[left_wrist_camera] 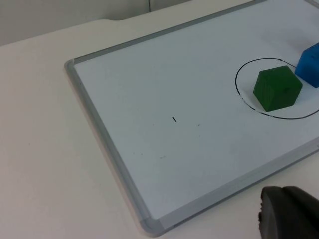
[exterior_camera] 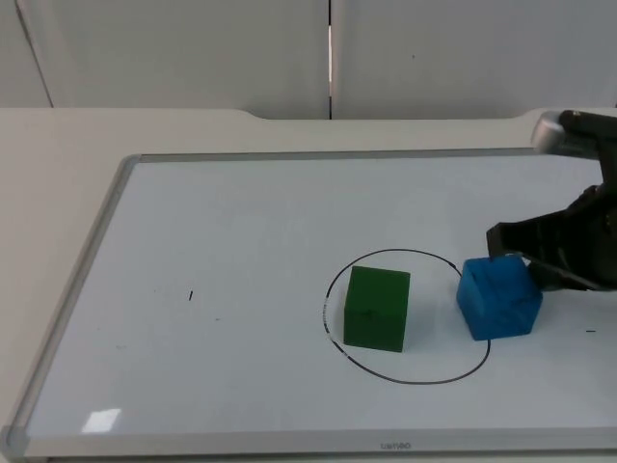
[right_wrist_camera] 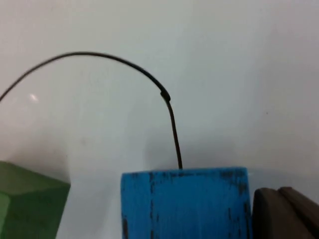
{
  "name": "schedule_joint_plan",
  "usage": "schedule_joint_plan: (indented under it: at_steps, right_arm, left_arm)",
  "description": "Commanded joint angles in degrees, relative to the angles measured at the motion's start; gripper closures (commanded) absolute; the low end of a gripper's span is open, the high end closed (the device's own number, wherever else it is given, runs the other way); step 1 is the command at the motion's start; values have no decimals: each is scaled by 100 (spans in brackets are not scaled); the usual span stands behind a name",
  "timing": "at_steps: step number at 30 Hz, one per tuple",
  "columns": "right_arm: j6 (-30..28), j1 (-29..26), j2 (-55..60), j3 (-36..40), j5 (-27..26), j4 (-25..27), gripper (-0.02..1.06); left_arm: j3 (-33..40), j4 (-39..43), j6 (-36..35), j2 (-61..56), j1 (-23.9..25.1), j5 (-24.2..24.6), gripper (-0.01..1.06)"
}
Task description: Push the two cubes into the marked area.
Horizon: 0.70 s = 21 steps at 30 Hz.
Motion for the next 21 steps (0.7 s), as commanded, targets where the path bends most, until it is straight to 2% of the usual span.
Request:
schedule_joint_plan:
  at_steps: [1, 10, 21]
  right_arm:
    - [-7, 37, 0, -31, -138, 9, 105]
    - [84, 77, 419, -31, -123, 9, 105]
    - [141, 505, 458, -31, -571, 9, 105]
  left_arm:
    - [17, 29, -5, -24, -24, -5, 105]
    - [17, 29, -5, -24, -24, -5, 105]
    - [17, 29, -5, -24, -24, -5, 105]
